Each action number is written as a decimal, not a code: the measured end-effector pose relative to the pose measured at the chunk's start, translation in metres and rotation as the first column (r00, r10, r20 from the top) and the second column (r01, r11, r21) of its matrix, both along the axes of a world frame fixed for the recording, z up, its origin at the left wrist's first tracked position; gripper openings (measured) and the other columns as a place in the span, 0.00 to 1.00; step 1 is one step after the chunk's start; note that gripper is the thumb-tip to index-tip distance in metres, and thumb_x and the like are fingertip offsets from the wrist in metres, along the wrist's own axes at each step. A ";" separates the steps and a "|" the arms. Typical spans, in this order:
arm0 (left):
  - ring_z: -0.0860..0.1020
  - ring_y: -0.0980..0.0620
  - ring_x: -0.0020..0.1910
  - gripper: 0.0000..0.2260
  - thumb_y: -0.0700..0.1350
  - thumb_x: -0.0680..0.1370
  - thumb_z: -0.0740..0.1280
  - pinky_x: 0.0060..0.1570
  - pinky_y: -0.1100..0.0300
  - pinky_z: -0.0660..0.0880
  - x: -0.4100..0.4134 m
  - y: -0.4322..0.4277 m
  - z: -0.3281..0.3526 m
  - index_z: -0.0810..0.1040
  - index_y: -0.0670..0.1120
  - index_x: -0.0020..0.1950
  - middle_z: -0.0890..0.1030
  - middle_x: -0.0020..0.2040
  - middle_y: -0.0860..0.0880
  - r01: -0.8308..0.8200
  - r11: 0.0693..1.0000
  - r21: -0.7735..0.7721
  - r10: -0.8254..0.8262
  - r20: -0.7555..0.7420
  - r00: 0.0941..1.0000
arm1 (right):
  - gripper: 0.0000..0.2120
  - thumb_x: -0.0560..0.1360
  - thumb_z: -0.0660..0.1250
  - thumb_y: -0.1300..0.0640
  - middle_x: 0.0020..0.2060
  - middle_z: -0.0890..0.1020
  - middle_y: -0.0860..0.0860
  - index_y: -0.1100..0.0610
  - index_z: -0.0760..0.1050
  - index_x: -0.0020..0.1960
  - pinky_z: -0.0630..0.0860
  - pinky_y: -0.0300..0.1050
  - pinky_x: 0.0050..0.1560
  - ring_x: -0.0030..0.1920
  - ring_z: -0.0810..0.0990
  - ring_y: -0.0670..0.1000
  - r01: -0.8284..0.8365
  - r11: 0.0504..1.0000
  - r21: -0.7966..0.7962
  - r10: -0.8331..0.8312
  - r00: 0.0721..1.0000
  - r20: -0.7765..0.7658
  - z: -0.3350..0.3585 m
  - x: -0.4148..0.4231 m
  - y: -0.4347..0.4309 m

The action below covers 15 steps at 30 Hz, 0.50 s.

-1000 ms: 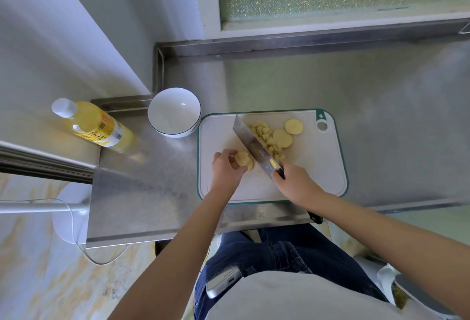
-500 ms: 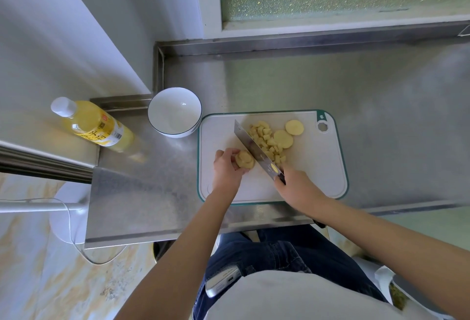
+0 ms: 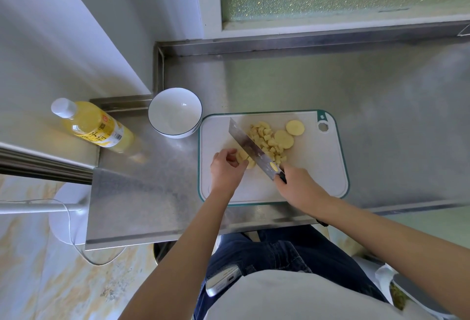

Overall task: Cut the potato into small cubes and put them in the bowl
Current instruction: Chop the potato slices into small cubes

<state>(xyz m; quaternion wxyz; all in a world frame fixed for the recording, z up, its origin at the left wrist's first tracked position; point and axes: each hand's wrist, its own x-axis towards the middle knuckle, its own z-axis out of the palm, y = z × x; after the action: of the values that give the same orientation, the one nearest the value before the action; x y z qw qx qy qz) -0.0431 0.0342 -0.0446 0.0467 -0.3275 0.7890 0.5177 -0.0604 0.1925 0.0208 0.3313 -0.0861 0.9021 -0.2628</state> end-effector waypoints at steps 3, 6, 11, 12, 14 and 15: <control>0.72 0.59 0.36 0.13 0.44 0.71 0.72 0.36 0.73 0.67 -0.003 0.002 0.001 0.77 0.44 0.54 0.78 0.48 0.46 -0.058 0.998 0.010 0.058 0.006 0.998 | 0.08 0.79 0.55 0.58 0.32 0.72 0.54 0.62 0.68 0.46 0.64 0.46 0.34 0.33 0.70 0.55 -0.015 1.000 0.017 0.015 1.000 -0.010 -0.002 -0.002 -0.004; 0.72 0.59 0.36 0.09 0.42 0.72 0.72 0.38 0.68 0.69 -0.007 0.004 0.001 0.78 0.44 0.51 0.78 0.47 0.46 -0.100 0.995 0.010 0.099 0.021 0.995 | 0.08 0.79 0.55 0.58 0.30 0.70 0.52 0.61 0.66 0.44 0.62 0.44 0.31 0.30 0.68 0.51 -0.015 1.000 0.014 0.015 1.000 0.002 -0.003 -0.004 -0.006; 0.74 0.52 0.40 0.08 0.39 0.71 0.71 0.41 0.63 0.70 -0.010 0.005 0.003 0.79 0.43 0.49 0.78 0.43 0.49 -0.149 0.988 0.031 0.147 0.054 0.988 | 0.06 0.79 0.54 0.59 0.30 0.70 0.51 0.59 0.65 0.44 0.62 0.41 0.30 0.30 0.68 0.48 -0.050 0.998 0.029 0.050 0.999 -0.008 -0.003 -0.008 -0.007; 0.74 0.52 0.40 0.08 0.39 0.71 0.72 0.40 0.63 0.69 -0.010 0.005 0.003 0.79 0.42 0.50 0.78 0.42 0.49 -0.152 0.988 0.032 0.150 0.061 0.987 | 0.06 0.79 0.54 0.59 0.31 0.70 0.52 0.59 0.66 0.45 0.62 0.40 0.29 0.30 0.67 0.48 -0.053 0.998 0.034 0.054 0.999 -0.007 -0.003 -0.008 -0.007; 0.74 0.53 0.40 0.09 0.39 0.71 0.72 0.40 0.64 0.69 -0.012 0.005 0.004 0.79 0.41 0.50 0.78 0.42 0.49 -0.158 0.987 0.038 0.155 0.074 0.985 | 0.06 0.79 0.54 0.59 0.32 0.71 0.53 0.61 0.66 0.46 0.62 0.39 0.29 0.30 0.68 0.49 -0.059 0.997 0.054 0.059 0.998 0.006 -0.004 -0.009 -0.008; 0.74 0.52 0.41 0.09 0.39 0.71 0.72 0.40 0.63 0.69 -0.012 0.004 0.005 0.79 0.41 0.50 0.78 0.42 0.49 -0.159 0.987 0.037 0.155 0.083 0.984 | 0.07 0.79 0.54 0.59 0.32 0.71 0.52 0.61 0.66 0.47 0.62 0.39 0.29 0.30 0.68 0.49 -0.061 0.996 0.066 0.060 0.998 0.018 -0.004 -0.010 -0.008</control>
<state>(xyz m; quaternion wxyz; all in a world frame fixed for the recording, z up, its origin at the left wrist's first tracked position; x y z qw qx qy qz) -0.0554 0.0384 -0.0394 0.0442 -0.4079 0.7469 0.5232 -0.0700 0.1842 0.0167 0.3489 -0.0999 0.9047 -0.2230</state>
